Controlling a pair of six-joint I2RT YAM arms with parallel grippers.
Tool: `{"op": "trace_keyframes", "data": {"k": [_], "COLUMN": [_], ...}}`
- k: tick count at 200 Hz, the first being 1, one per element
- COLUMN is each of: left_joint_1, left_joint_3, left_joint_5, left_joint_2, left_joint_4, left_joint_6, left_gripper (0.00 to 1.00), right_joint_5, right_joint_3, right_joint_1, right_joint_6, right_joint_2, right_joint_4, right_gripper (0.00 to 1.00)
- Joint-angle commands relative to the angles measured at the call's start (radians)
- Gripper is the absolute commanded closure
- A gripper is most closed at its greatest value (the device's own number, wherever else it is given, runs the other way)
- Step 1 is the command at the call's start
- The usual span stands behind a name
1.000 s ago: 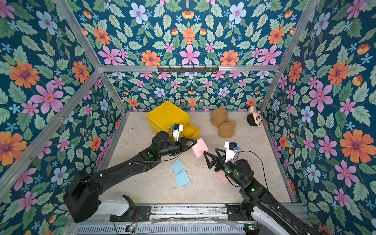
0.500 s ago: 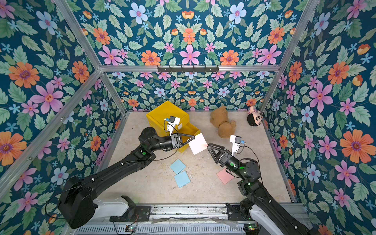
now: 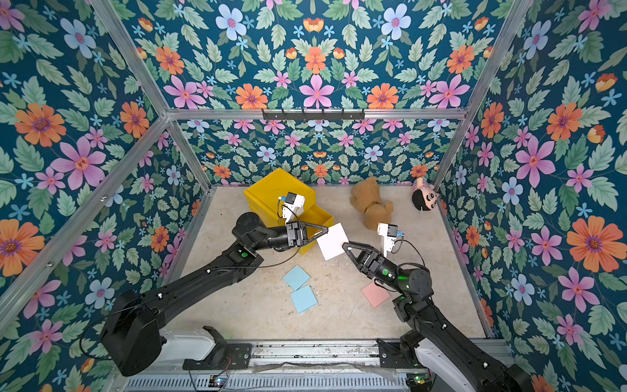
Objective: Please put the sticky notes in the drawer by color
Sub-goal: Pick up the sticky notes from the center of the board.
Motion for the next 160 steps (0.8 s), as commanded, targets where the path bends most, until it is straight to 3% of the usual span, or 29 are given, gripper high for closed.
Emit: {"op": "trace_keyframes", "data": {"k": [1, 17, 29, 39, 69, 79, 97, 116, 134, 160], "left_joint_1": [0.001, 0.004, 0.011, 0.021, 0.060, 0.070, 0.071, 0.072, 0.071, 0.071], "left_joint_3": [0.012, 0.010, 0.006, -0.004, -0.022, -0.020, -0.014, -0.062, -0.091, -0.093], "left_joint_5": [0.000, -0.003, -0.013, -0.028, -0.147, -0.234, -0.472, -0.695, -0.826, -0.919], "left_joint_2": [-0.005, -0.005, -0.011, -0.021, -0.111, -0.167, -0.281, -0.401, -0.478, -0.515], "left_joint_4": [-0.017, -0.017, -0.018, -0.020, -0.185, -0.306, -0.532, -0.624, -0.698, -0.820], "left_joint_6": [0.050, 0.054, 0.055, 0.062, 0.179, 0.269, 0.436, 0.534, 0.601, 0.666], "left_gripper": [0.96, 0.87, 0.69, 0.61, 0.15, 0.06, 0.00, 0.00, 0.00, 0.00], "right_joint_5": [0.019, 0.030, 0.048, 0.062, 0.109, 0.145, 0.187, 0.214, 0.240, 0.278], "right_joint_3": [0.013, 0.011, 0.016, 0.024, 0.066, 0.083, 0.127, 0.197, 0.263, 0.390], "right_joint_1": [0.001, 0.001, 0.001, 0.001, 0.001, 0.001, 0.001, 0.001, 0.003, 0.004], "right_joint_6": [-0.035, -0.048, -0.056, -0.064, -0.085, -0.079, -0.056, -0.028, 0.012, 0.053], "right_joint_2": [-0.006, -0.011, -0.015, -0.015, 0.014, 0.037, 0.111, 0.215, 0.313, 0.452], "right_joint_4": [-0.037, -0.052, -0.072, -0.096, -0.196, -0.239, -0.317, -0.405, -0.455, -0.568], "right_gripper": [0.72, 0.83, 0.91, 0.96, 1.00, 1.00, 1.00, 1.00, 1.00, 1.00]}}
